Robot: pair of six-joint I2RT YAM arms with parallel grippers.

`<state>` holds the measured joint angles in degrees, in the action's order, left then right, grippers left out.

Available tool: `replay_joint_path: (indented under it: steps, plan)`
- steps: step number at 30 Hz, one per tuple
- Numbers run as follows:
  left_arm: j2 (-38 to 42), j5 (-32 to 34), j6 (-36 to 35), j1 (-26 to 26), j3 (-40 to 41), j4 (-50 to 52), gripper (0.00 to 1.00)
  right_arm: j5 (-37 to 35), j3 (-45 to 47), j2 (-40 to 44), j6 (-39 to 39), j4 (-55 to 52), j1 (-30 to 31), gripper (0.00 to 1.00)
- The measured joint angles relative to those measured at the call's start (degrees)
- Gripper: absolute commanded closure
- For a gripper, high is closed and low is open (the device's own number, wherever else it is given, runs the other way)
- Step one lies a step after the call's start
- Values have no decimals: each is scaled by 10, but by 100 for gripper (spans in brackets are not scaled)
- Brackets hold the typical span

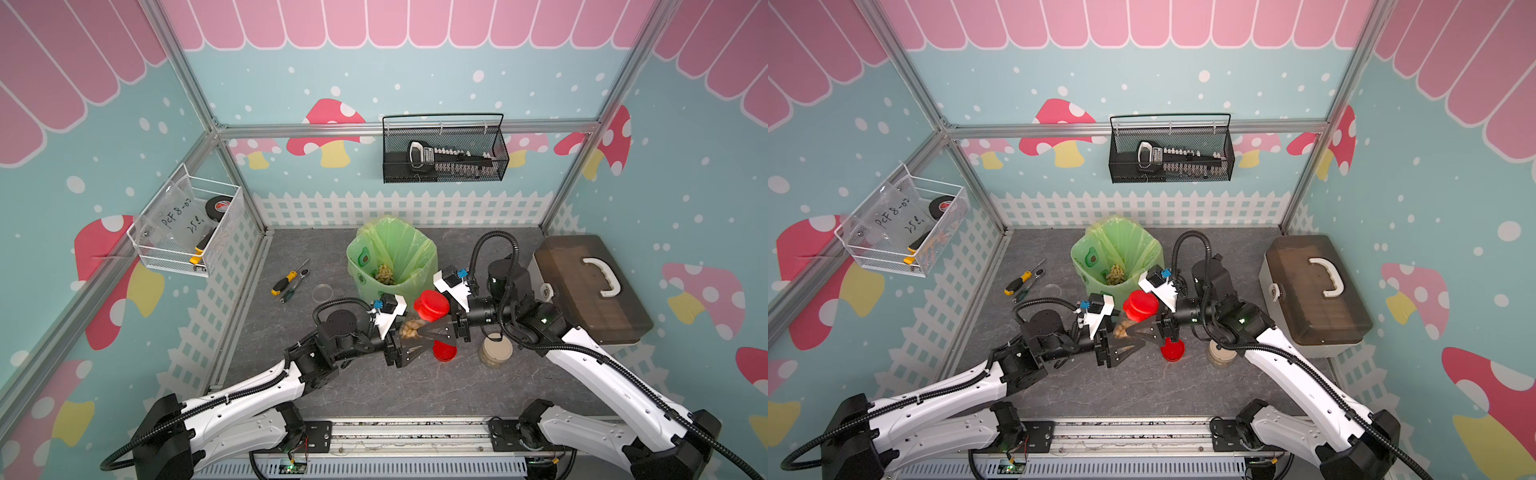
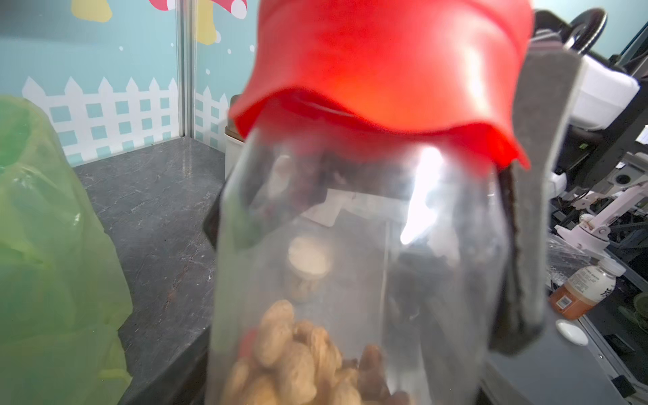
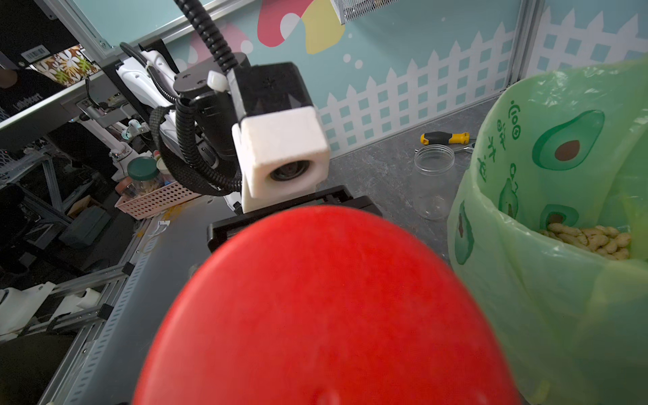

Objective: Empty moldy peanuts from jars
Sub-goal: Pick up the jar from the center of the board.

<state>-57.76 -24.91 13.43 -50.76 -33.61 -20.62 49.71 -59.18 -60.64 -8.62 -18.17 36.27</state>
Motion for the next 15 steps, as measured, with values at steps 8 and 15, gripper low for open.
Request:
replay_joint_path:
  steps: [8, 15]
  plan:
    - [0, -6, 5, 0, 2, -9, 56, 2, 14, 4, -26, 35, 0, 35]
    - [11, 1, 8, 0, 12, -11, 58, 1, 24, 4, -28, 50, 1, 16]
